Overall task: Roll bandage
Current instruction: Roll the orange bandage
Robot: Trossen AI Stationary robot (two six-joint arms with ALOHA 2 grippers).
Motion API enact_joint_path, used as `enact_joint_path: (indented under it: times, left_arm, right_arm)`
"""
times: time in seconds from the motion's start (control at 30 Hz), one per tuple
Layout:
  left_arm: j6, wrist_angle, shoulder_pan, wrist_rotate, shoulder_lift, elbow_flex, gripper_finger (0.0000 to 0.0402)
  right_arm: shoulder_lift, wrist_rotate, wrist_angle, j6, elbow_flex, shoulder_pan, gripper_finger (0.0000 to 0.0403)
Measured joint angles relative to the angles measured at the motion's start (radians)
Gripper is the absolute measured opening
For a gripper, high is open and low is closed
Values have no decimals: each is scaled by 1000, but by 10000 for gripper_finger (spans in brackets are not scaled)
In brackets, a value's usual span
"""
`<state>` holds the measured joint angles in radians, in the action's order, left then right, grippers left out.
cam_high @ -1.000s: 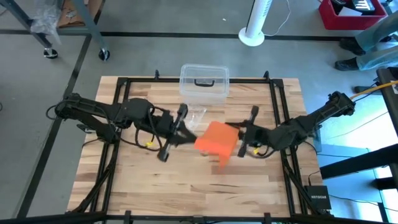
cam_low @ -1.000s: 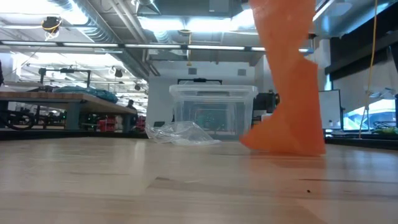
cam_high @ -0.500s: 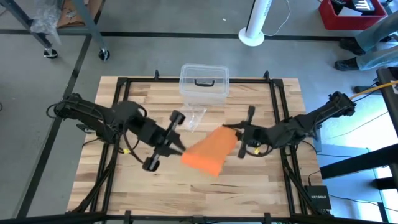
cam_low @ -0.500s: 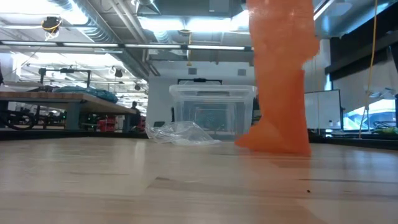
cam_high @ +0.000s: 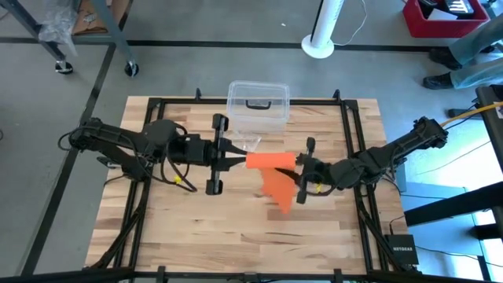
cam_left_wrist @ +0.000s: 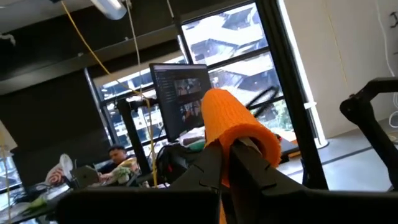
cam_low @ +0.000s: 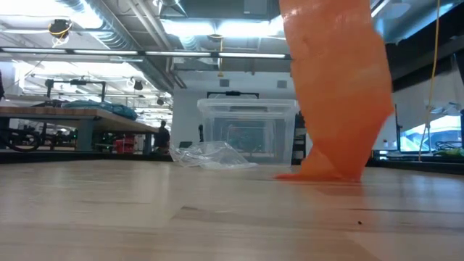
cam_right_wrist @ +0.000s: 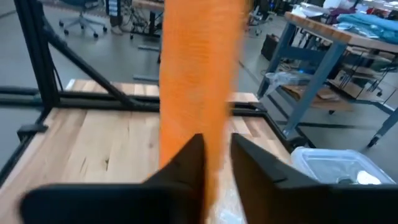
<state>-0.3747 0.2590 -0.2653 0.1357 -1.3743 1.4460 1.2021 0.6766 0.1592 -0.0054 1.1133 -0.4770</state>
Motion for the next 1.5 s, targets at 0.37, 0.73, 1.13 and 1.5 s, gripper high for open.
enact_joint_path:
  times: [0.37,0.73,1.13,1.5]
  left_arm:
    - [16,-12,6,1,0,1,8]
    - [19,-12,6,2,0,1,8]
    - [27,-16,5,2,0,1,8]
    - [-9,-10,5,6,2,1,8]
  right_arm:
    - [-108,-43,107,53,0,0,256]
    - [11,-137,117,130,0,-1,226]
    - [104,21,-91,3,-57,-2,117]
    - [105,69,-108,-2,-141,-105,7]
